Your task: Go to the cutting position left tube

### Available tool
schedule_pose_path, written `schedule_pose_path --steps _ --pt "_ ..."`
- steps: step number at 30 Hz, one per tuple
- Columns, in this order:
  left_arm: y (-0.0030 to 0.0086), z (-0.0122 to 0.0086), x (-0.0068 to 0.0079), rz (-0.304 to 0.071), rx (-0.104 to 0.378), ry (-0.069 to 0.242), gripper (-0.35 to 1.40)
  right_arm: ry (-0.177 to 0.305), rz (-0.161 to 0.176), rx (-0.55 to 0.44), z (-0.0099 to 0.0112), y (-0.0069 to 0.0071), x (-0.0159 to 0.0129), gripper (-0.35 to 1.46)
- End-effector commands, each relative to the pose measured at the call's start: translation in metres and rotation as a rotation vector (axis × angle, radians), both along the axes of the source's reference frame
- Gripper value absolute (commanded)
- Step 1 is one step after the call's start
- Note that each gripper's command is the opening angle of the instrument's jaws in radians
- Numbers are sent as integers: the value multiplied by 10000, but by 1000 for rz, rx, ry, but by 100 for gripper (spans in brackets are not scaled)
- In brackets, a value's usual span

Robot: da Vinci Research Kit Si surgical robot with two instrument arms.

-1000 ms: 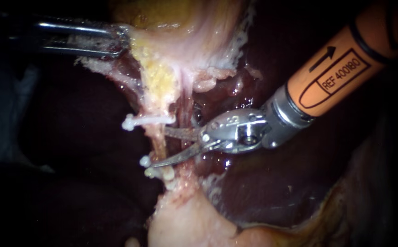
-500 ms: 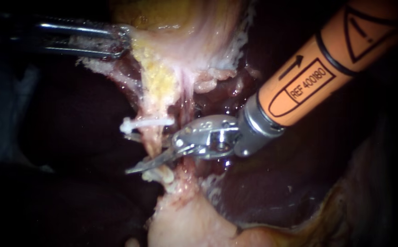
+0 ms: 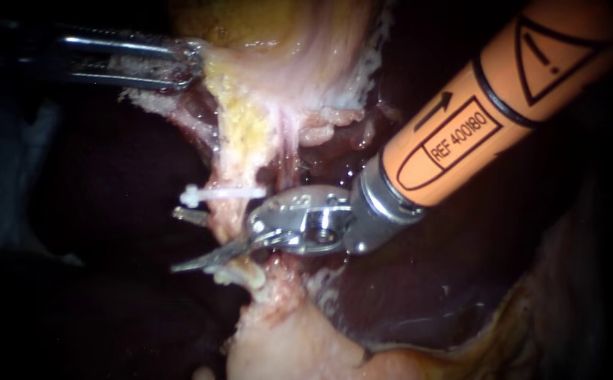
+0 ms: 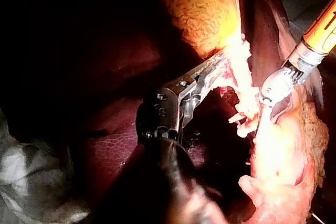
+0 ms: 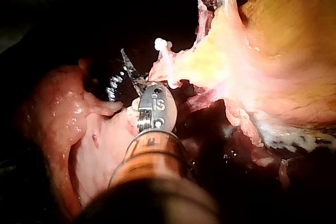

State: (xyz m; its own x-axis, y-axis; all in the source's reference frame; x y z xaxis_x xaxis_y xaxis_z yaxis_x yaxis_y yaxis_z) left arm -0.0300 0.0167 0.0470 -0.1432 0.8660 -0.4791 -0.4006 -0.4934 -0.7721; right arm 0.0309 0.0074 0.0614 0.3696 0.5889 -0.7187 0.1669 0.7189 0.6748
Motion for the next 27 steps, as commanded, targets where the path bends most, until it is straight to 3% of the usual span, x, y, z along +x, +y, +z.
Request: schedule_pose_path --steps 1,9,27 --pt "0 0 0 0 0 0 -35 5 3 4 -4 0 1 133" --pt "0 0 0 0 0 0 -35 16 9 18 -22 0 8 133" --pt "0 0 -1 0 0 0 -35 15 10 16 -18 1 10 133"
